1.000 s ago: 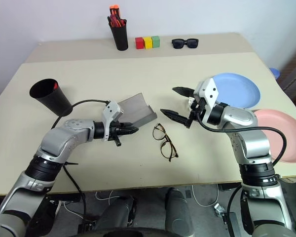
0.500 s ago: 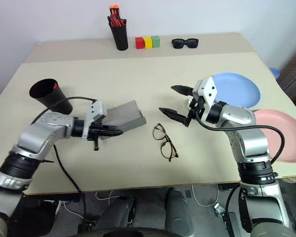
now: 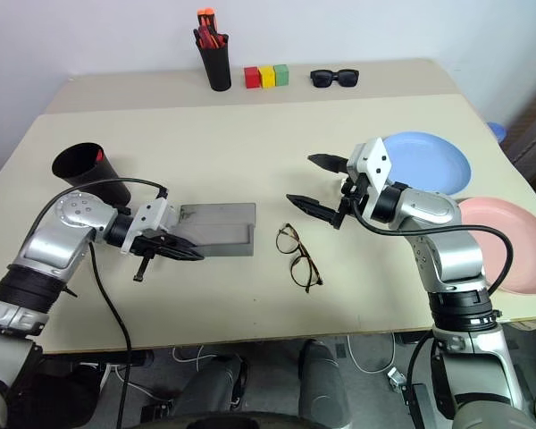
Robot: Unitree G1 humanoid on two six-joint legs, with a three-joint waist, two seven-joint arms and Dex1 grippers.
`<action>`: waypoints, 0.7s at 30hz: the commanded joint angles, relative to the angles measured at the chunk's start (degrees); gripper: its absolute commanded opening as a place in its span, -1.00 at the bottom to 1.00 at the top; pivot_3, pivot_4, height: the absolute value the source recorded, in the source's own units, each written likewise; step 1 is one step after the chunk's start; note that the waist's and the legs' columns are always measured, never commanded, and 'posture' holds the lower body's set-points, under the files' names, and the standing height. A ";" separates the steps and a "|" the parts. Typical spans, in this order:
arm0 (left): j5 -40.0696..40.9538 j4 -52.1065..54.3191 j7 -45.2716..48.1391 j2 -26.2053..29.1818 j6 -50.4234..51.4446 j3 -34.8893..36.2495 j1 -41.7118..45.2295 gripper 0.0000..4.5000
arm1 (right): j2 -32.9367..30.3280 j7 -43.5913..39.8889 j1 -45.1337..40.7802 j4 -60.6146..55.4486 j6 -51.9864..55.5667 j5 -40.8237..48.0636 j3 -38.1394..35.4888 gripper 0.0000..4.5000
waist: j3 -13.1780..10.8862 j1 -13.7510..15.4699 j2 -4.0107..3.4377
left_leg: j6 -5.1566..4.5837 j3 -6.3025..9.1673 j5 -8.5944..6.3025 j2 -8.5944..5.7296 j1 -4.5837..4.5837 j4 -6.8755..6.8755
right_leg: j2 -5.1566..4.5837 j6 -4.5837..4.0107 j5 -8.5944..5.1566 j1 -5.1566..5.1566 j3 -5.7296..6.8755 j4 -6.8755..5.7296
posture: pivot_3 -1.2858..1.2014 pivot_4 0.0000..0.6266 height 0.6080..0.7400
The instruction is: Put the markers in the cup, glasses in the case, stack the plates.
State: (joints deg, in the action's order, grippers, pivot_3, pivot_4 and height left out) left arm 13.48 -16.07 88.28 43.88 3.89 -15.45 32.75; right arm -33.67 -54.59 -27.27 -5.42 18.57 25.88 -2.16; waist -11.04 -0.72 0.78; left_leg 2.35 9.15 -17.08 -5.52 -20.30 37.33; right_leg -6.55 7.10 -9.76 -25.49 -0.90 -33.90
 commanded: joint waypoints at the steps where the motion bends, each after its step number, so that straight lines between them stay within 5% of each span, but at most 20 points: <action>1: -1.35 -1.19 1.24 -0.51 -3.34 0.25 1.68 -0.73 | -0.37 -0.14 -1.05 -1.76 -0.35 0.28 -0.55 1.00 | 0.00 0.00 0.00 | 0.00 0.00 0.00 0.00 0.00 0.00 | 0.00 0.00 0.00 0.00 0.00 -0.01 | 0.03 -0.52 1.00; 9: 1.38 0.61 -1.08 -2.28 -0.20 4.01 1.80 0.96 | -1.78 0.26 -0.49 -4.55 6.17 2.36 -0.10 1.00 | 0.00 -0.11 0.00 | -0.02 0.00 -0.01 0.00 0.00 0.02 | 0.00 0.01 0.00 0.00 0.00 -0.03 | 0.03 -0.52 1.00; 15: 11.54 12.65 -6.24 -0.47 13.85 12.80 -3.64 0.99 | -3.90 4.88 -0.19 -12.70 20.28 7.66 -1.65 1.00 | -0.01 -0.28 -0.01 | -0.05 0.00 -0.03 0.15 -0.01 0.02 | 0.00 0.01 0.00 -0.06 -0.01 -0.10 | 0.03 -0.52 1.00; 21: 21.45 23.98 -13.71 0.85 24.52 23.84 -13.72 0.99 | -3.93 20.06 3.02 -26.40 40.23 10.08 0.24 1.00 | -0.01 -0.03 -0.01 | -0.07 0.03 -0.04 0.19 -0.02 0.00 | 0.00 0.00 0.00 -0.08 -0.01 -0.10 | 0.03 -0.52 1.00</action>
State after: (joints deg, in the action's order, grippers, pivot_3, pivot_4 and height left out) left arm 31.69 4.45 75.98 43.90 26.45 4.88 19.86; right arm -36.99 -38.76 -24.64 -28.29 53.71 36.16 -2.33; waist -11.04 -0.76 0.77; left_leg 2.28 9.18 -17.12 -5.33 -20.32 37.34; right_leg -6.55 7.11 -9.77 -25.57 -0.91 -33.97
